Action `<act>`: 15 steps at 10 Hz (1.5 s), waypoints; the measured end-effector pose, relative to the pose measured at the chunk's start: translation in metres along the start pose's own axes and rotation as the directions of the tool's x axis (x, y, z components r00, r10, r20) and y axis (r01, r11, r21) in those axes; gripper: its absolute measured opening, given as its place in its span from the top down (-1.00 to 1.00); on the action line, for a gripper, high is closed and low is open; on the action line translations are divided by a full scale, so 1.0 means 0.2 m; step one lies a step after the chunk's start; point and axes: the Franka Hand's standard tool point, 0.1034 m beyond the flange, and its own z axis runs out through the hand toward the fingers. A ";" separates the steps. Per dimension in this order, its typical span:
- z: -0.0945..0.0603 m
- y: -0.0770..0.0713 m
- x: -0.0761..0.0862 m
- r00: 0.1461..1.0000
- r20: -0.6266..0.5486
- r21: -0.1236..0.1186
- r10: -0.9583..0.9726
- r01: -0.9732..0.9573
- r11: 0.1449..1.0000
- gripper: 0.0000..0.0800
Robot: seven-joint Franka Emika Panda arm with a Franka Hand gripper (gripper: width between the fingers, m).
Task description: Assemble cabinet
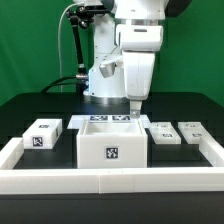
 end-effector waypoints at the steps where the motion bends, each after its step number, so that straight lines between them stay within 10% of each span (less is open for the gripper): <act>1: 0.00 0.00 0.00 1.000 0.000 0.000 0.013 -0.013 1.000 -0.99; 15: 0.25 -0.21 -0.07 1.000 -0.023 0.047 -0.002 0.003 0.999 -0.99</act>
Offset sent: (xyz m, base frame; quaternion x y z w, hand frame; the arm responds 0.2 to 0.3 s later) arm 0.0000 0.0000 0.0000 0.0000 0.0000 0.0000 1.0000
